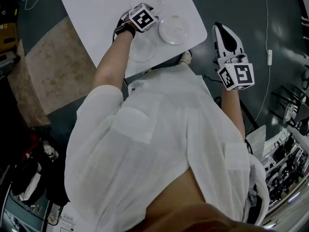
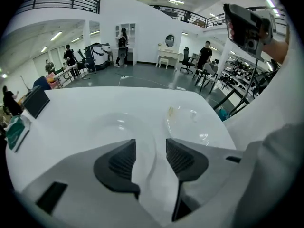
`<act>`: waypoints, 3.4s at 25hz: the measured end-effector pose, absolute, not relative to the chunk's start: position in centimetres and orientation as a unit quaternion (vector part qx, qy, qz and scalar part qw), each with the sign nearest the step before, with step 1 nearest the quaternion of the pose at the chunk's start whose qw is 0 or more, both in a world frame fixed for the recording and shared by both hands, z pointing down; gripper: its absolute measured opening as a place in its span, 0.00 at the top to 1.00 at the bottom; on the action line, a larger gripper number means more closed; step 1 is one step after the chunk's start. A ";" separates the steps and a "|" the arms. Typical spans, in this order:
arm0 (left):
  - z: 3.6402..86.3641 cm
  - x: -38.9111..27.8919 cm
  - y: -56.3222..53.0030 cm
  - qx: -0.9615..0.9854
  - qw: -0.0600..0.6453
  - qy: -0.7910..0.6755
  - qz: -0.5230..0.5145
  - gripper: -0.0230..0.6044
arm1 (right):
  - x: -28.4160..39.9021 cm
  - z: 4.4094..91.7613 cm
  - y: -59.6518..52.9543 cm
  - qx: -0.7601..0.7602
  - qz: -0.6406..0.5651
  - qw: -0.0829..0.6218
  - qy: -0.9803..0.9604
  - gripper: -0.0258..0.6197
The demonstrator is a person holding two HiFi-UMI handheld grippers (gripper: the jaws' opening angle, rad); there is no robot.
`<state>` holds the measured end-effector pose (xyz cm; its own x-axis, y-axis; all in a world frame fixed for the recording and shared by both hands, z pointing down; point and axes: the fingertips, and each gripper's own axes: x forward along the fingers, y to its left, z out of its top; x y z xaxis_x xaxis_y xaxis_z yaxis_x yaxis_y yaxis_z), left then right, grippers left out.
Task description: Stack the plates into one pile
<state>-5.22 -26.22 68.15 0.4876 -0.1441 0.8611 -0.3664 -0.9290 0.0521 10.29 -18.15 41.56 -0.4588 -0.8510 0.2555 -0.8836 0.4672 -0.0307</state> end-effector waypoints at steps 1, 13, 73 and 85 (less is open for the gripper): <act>68.3 -5.2 -26.2 0.854 0.114 -0.151 0.485 0.64 | 10.3 41.5 -18.0 0.510 0.079 0.103 -0.850 0.92; 71.3 -5.6 -25.4 0.814 0.135 -0.155 0.543 0.64 | 11.4 41.5 -17.3 0.520 0.082 0.099 -0.844 0.92; 69.5 5.0 -14.0 0.807 0.123 -0.083 0.571 0.81 | 10.7 42.5 -16.2 0.515 0.106 0.075 -0.847 0.92; 70.3 7.0 -10.9 0.808 0.173 -0.042 0.562 0.84 | 11.2 42.9 -16.1 0.522 0.113 0.077 -0.842 0.92</act>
